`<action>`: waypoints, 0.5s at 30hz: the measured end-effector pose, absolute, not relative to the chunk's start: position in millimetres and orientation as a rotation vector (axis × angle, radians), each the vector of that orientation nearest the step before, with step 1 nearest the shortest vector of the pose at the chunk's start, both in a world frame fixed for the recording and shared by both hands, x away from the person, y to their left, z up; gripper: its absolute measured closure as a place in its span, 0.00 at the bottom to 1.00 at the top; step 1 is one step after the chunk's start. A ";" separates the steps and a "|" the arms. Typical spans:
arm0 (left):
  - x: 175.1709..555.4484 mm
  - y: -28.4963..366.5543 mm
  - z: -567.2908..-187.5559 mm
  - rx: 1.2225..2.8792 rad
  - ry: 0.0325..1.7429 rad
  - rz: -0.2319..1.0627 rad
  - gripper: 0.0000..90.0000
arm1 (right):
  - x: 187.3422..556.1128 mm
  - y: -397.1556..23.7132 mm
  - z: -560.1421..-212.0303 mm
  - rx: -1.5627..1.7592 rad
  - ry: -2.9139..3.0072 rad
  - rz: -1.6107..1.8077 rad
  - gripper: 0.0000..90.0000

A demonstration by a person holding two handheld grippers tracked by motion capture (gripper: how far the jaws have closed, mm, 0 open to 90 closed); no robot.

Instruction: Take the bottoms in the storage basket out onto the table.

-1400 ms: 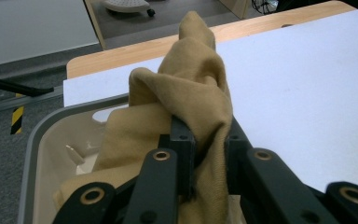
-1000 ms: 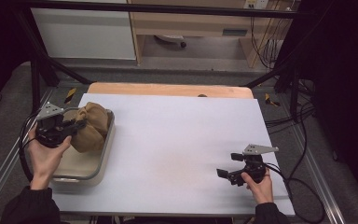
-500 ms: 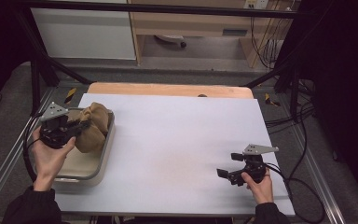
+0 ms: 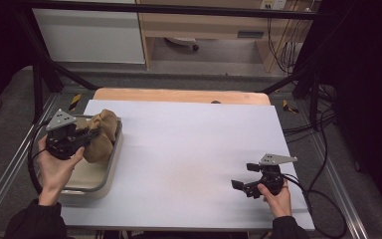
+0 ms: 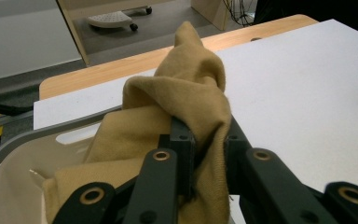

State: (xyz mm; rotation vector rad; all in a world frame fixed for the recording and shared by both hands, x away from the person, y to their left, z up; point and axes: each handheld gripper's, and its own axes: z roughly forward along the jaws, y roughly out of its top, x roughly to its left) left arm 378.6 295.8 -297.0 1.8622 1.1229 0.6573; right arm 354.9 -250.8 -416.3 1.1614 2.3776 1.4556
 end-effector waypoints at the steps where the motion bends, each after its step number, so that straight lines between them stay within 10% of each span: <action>1: 378.1 295.2 -296.6 1.859 1.121 0.657 0.88 | 354.9 -250.9 -416.3 1.161 2.377 1.456 0.01; 15: 374.0 282.0 -294.8 1.863 1.089 0.651 0.88 | 354.9 -250.7 -416.4 1.160 2.379 1.454 0.01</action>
